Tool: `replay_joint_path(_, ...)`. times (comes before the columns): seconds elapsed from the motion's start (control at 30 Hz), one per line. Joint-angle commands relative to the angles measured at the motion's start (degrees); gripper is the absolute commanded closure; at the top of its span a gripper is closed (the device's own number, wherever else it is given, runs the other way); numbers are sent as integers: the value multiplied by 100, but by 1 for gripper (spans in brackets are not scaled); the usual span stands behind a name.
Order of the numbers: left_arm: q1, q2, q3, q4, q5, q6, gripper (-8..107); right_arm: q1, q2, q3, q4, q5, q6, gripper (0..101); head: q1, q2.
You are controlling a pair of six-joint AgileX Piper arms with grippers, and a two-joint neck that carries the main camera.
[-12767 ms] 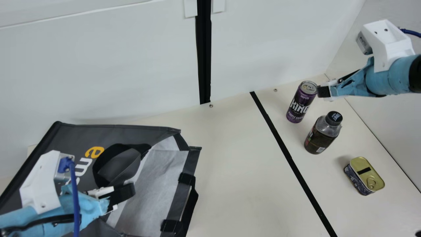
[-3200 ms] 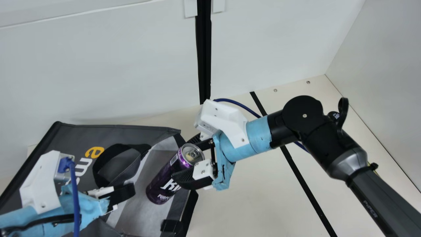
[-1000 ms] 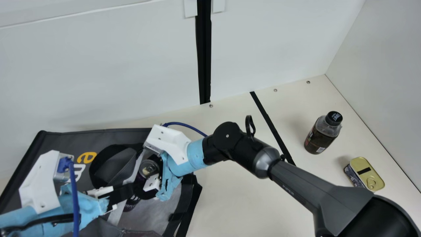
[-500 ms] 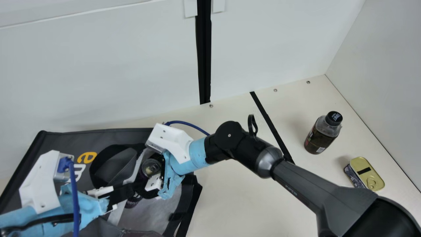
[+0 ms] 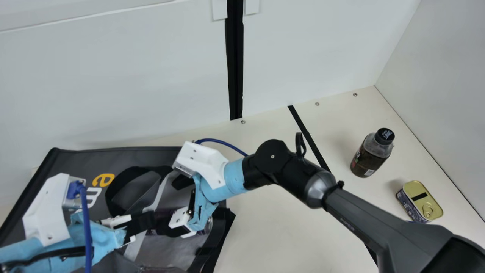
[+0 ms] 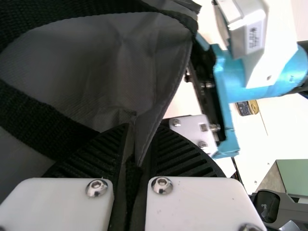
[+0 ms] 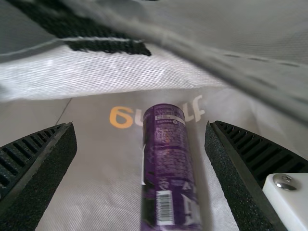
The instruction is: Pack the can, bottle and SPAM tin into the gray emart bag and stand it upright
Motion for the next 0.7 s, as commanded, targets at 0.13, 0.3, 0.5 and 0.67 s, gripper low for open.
replay_joint_path(0.13,0,0,0,0,0,0,107,-275,-320,141,-48,280,-37,6,-121,-5)
replay_joint_path(0.3,0,0,0,0,0,0,107,-617,-630,271,-72,636,-99,6,-121,-5)
replay_joint_path(0.5,0,0,0,0,0,0,107,-1120,-977,388,-70,1142,-195,6,-121,-5)
replay_joint_path(0.67,0,0,0,0,0,0,107,-1590,-1229,446,-56,1600,-287,6,-121,-5)
